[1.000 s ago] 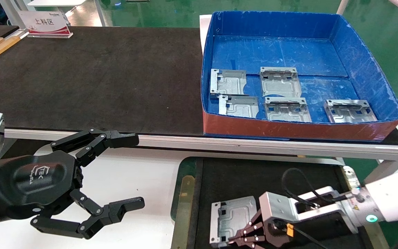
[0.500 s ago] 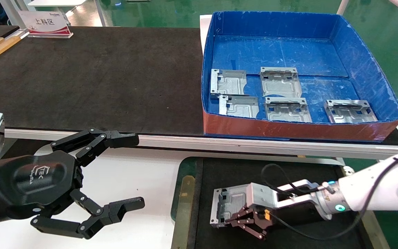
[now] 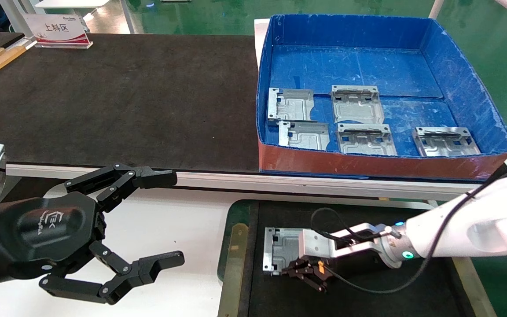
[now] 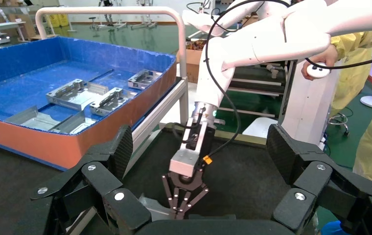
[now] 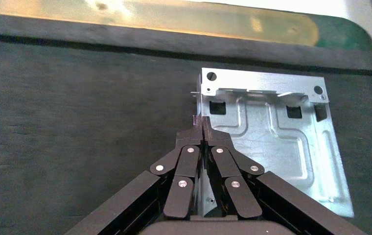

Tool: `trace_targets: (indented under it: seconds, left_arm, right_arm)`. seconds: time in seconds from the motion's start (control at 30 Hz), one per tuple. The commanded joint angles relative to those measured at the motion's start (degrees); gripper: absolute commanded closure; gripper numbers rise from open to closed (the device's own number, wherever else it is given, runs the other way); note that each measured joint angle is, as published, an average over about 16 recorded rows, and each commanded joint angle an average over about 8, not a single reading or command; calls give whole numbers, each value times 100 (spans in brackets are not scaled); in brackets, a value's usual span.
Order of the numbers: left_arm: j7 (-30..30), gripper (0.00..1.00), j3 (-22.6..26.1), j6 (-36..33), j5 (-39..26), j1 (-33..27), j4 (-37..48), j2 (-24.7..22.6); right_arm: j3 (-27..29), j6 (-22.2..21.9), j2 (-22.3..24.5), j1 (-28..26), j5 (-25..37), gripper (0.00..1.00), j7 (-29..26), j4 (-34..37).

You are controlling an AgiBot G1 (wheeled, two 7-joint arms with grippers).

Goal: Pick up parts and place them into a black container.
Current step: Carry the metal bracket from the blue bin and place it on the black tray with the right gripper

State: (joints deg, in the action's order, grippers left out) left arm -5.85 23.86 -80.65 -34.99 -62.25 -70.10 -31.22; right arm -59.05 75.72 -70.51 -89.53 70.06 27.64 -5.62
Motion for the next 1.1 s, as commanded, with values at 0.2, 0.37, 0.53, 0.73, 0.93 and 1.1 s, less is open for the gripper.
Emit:
trace_targets:
  seconds: [0.2,0.37,0.53,0.73,0.93,1.1]
  left_arm:
    - [0,0,0,0,0,0,0,0]
    - [0,0,0,0,0,0,0,0]
    - [0,0,0,0,0,0,0,0]
    - [0,0,0,0,0,0,0,0]
    - [0,0,0,0,0,0,0,0]
    - [0,0,0,0,0,0,0,0]
  right_arm:
    - [-9,-506,-227,-74,38,100,150,261]
    - [6,-542,-305,-96,17,100,194,315]
    - [15,-383,-321,-96,1,100,245,336]
    - [14,-328,-345,-95,1,100,305,377]
    - [3,-447,-401,-105,20,100,359,418]
    - [9,-556,-450,-113,13,81,375,440]
